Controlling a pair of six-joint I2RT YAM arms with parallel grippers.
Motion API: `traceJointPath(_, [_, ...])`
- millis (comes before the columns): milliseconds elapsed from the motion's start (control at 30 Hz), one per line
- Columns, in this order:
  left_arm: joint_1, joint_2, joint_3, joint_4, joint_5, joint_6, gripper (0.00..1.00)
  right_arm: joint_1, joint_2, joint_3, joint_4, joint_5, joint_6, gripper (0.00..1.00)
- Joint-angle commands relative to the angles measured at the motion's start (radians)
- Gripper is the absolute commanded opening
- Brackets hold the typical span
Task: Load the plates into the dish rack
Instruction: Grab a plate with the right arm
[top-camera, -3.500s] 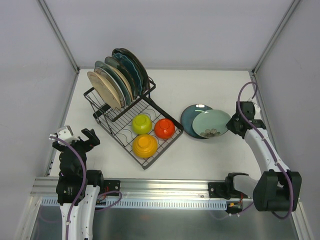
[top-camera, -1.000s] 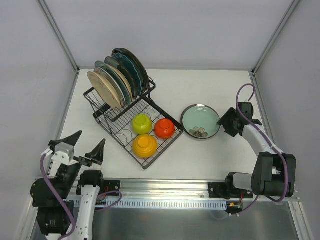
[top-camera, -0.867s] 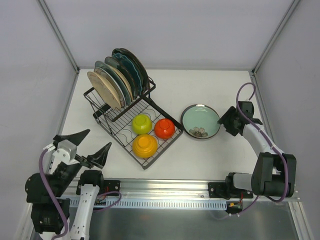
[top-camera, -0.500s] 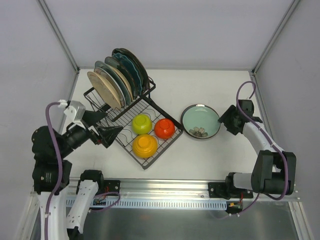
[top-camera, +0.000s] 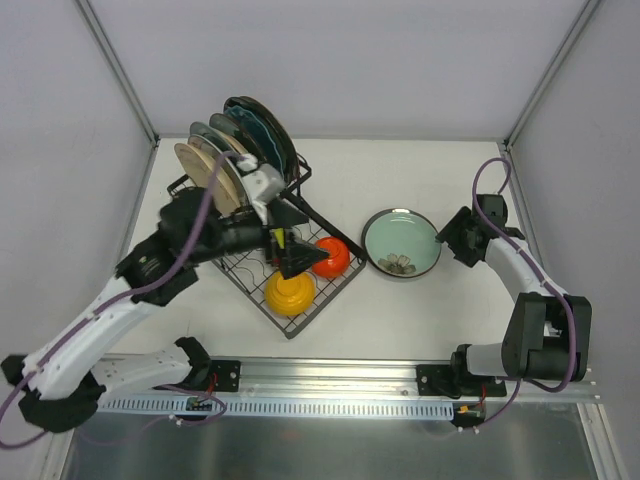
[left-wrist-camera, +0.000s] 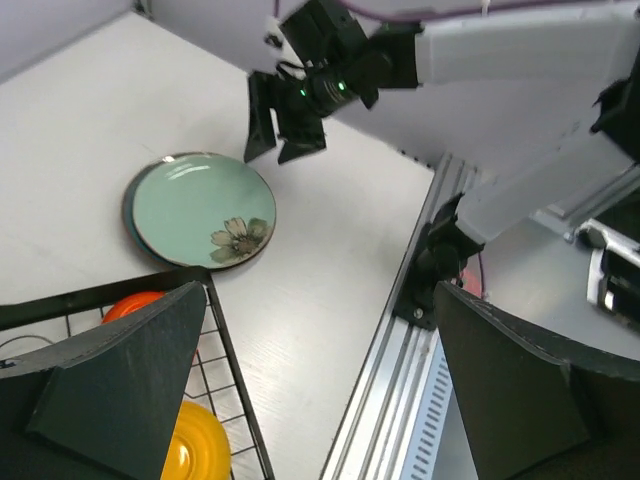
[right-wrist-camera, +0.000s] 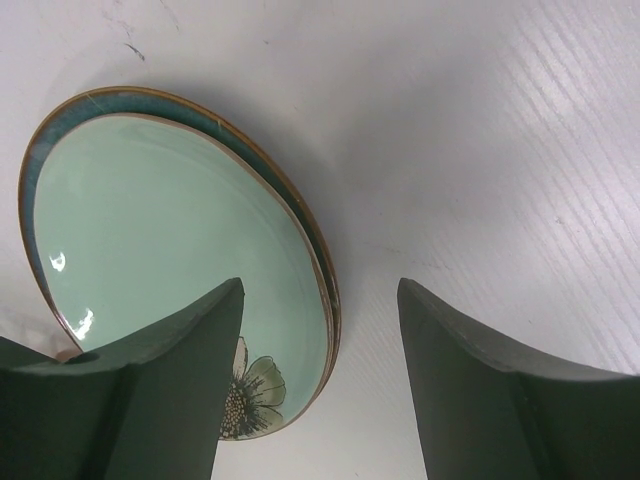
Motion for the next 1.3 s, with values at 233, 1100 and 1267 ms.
traceJointPath(233, [-0.291, 0.471, 0.158, 0.151, -0.345, 0.257, 0.99, 0.006, 0.035, 0.048, -0.023, 0.003, -0.025, 0.66])
traceJointPath(1100, [-0.383, 0.876, 0.080, 0.419, -0.315, 0.238, 0.99, 0.084, 0.157, 0.070, -0.082, 0.056, -0.093, 0.40])
traceJointPath(1267, [-0.392, 0.882, 0.052, 0.439, -0.319, 0.237, 0.99, 0.086, 0.121, 0.062, -0.108, 0.079, -0.106, 0.27])
